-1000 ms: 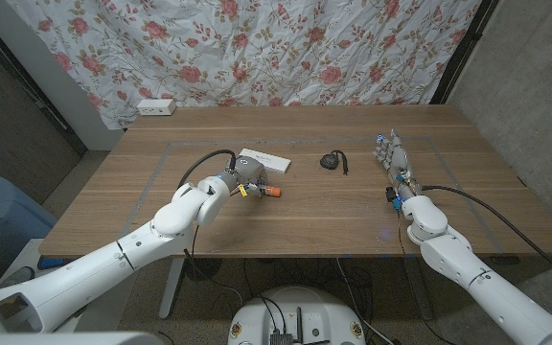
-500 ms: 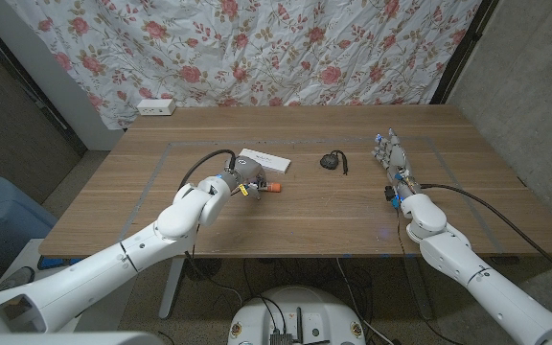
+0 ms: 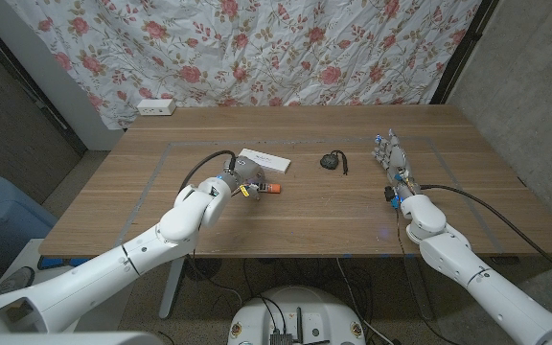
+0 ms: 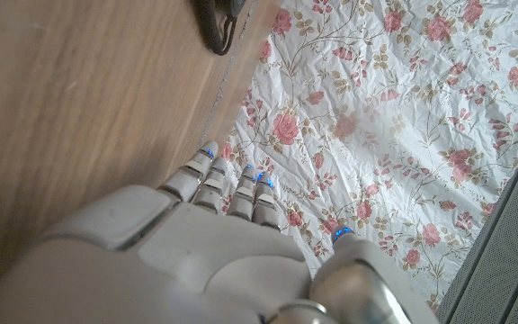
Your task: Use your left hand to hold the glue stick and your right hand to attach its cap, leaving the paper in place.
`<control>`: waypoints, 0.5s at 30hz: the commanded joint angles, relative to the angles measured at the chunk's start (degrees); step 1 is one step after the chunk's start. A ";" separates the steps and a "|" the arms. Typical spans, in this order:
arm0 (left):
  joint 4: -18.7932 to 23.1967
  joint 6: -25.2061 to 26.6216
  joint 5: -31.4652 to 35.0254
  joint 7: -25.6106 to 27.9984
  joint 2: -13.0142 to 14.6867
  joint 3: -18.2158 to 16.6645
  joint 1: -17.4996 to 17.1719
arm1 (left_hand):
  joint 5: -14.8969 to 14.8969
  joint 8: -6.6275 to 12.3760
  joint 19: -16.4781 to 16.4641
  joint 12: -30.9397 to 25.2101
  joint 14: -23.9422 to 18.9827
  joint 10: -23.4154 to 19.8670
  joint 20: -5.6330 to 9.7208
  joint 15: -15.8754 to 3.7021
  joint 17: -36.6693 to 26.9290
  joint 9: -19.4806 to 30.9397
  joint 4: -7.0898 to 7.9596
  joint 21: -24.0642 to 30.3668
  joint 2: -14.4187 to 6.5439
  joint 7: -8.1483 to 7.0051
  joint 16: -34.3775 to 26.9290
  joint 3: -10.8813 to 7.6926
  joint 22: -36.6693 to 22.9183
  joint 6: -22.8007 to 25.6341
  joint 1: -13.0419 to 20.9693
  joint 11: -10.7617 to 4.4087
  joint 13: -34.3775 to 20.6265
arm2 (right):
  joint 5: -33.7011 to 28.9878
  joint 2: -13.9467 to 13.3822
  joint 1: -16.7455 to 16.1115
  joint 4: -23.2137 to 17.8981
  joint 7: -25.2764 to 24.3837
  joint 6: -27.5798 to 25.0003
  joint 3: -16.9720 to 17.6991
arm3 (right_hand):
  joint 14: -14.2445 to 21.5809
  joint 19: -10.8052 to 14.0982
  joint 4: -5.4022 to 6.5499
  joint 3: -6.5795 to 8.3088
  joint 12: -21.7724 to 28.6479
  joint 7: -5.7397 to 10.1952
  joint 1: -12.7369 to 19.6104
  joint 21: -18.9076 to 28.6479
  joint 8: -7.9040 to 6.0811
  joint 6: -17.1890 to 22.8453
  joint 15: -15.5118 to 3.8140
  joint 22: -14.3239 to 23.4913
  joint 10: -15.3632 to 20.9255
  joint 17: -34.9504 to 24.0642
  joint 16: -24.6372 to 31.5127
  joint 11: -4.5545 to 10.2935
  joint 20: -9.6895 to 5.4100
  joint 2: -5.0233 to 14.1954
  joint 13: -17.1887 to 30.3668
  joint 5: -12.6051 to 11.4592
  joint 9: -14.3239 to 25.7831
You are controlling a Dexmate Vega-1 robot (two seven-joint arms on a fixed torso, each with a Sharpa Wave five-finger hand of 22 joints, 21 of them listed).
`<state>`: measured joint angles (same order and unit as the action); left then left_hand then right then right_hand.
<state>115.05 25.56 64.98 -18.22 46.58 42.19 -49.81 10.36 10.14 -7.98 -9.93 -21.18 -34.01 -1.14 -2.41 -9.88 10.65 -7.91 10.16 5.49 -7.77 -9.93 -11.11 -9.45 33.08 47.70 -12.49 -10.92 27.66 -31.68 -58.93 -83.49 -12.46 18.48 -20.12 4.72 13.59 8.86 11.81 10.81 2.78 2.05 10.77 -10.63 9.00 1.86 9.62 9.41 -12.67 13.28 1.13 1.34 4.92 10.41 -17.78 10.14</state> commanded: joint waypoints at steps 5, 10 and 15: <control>2.39 2.60 0.21 -7.20 -0.28 -0.72 -0.14 | -0.17 0.03 4.39 -0.12 6.31 7.04 -0.31 -3.49 0.09 -0.06 0.29 -0.10 0.43 1.00 0.18 1.01 -0.15 -5.93 -4.00 1.03 -0.03 | 0.09 -0.28 -0.47 -0.24 0.79 0.62 -0.13 | -0.46 -0.12 0.17 0.32 -0.05 1.20 -0.61 -0.17 0.02 -0.38 0.21 0.04 -0.19 -0.29 -0.20 -0.12 0.51 3.35 0.12 0.11 -0.03; 3.57 3.42 -1.17 -8.43 0.07 -1.75 -0.61 | -0.19 0.26 6.68 -0.11 10.13 10.38 -0.27 -1.53 0.17 -0.14 0.78 -0.28 0.10 1.52 0.41 1.28 -0.13 -7.70 -6.17 2.18 0.10 | 0.12 -0.42 -0.28 0.07 1.63 1.36 -0.15 | -1.48 -0.72 0.14 0.23 -0.16 1.54 -0.80 -0.29 0.12 -0.80 -1.14 0.05 -0.68 -0.40 -0.60 -0.28 0.45 2.90 0.12 0.30 -0.03; 4.16 3.94 -4.19 -8.81 0.26 -3.21 -0.91 | -0.27 0.05 8.64 0.05 12.45 13.20 0.06 -1.47 0.24 -0.17 1.29 -0.31 -0.50 1.90 0.40 1.45 -0.13 -9.67 -8.02 3.53 0.27 | 0.48 -0.05 -0.25 0.07 1.38 1.68 0.14 | -2.07 -1.91 0.05 0.26 -0.04 1.31 -0.86 -0.51 0.22 -1.35 -3.08 0.02 -0.53 -0.34 -0.90 0.38 -1.25 2.58 0.08 0.50 -0.06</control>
<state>117.59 28.23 64.46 -24.53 46.42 41.01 -50.23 10.13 10.14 -0.08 -9.93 -9.55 -21.89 -1.00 -2.24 -9.59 10.39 -6.99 9.95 5.00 -6.01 -9.54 -9.74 -9.45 24.20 40.54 -9.47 -10.65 27.65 -31.90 -59.24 -83.63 -11.65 19.25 -20.18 2.61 12.22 8.86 11.81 10.81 4.02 1.51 10.38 -10.63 7.76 -0.43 9.62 8.78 -12.95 12.41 0.93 0.60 4.39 10.41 -17.52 10.14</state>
